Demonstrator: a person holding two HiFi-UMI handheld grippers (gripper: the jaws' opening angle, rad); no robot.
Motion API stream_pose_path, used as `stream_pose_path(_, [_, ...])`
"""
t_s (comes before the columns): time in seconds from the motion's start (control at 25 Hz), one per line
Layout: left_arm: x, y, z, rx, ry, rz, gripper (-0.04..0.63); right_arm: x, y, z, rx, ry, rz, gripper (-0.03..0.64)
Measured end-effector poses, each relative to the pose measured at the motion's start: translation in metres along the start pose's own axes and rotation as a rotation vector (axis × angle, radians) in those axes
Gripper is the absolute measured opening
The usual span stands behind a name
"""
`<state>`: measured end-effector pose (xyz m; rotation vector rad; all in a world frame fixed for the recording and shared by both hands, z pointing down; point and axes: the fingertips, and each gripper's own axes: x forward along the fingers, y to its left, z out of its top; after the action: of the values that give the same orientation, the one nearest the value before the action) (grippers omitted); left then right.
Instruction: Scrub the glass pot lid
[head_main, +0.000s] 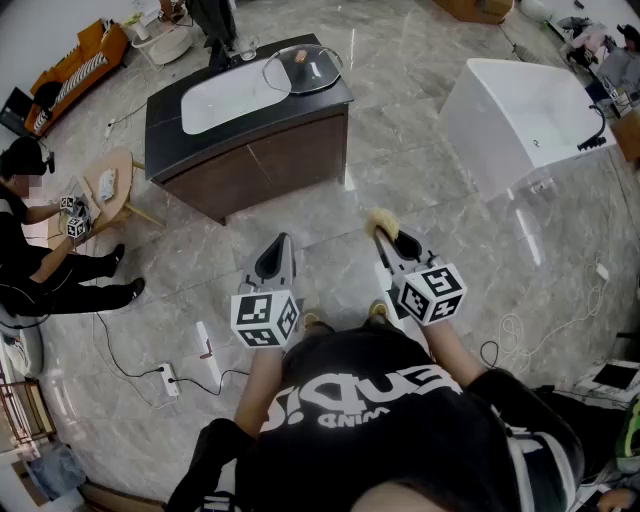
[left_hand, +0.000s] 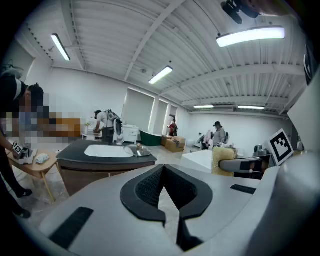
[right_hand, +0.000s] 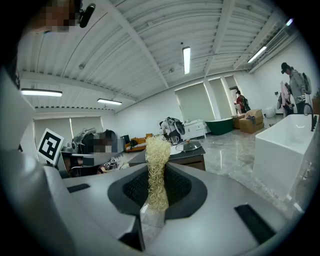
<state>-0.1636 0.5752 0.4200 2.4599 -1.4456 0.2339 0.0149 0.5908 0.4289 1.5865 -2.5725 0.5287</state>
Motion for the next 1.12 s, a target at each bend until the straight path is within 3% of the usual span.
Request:
stream_pose_path(0.24, [0.001,0.023,-0.002,0.019,0.009,-0.036,0.014,0.017,0.023,-0.006,0.022,-0.007,-0.02,0.048])
stream_pose_path(0.6, [-0.008,0.06,-0.007,0.03,0.022,-0.124,0.014,0.026,0.058,-0.029,0.065,-0.015,-0.12,0.048])
stream_pose_path(1.12, [0.037,0.074,0.012,0.039,-0.001,-0.14,0.014,0.054,0.028,-0.018,0.078,-0.044,-0.174,0.048])
